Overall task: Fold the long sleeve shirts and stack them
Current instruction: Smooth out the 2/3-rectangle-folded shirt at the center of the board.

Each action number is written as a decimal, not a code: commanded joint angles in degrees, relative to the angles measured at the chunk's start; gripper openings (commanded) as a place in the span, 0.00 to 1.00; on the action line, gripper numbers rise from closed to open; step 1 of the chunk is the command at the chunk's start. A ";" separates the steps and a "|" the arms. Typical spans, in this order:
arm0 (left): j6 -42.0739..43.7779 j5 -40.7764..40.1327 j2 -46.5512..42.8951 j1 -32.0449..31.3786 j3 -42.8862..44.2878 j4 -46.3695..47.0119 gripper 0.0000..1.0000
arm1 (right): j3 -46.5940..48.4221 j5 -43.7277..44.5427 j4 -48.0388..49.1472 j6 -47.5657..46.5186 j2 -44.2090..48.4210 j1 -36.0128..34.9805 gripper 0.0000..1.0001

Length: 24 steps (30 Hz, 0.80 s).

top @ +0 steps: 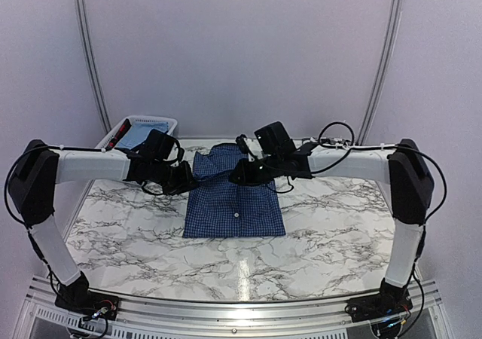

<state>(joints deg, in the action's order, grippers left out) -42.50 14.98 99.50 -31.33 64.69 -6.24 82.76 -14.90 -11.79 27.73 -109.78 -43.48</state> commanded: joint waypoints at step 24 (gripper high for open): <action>-0.31 0.25 15.09 3.21 3.30 13.68 0.20 | 21.30 -10.65 2.45 -2.38 -25.26 7.84 0.24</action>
<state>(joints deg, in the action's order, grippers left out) -42.98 14.72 113.62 -28.12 67.66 3.38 101.47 -23.62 -9.82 25.87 -133.71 -35.79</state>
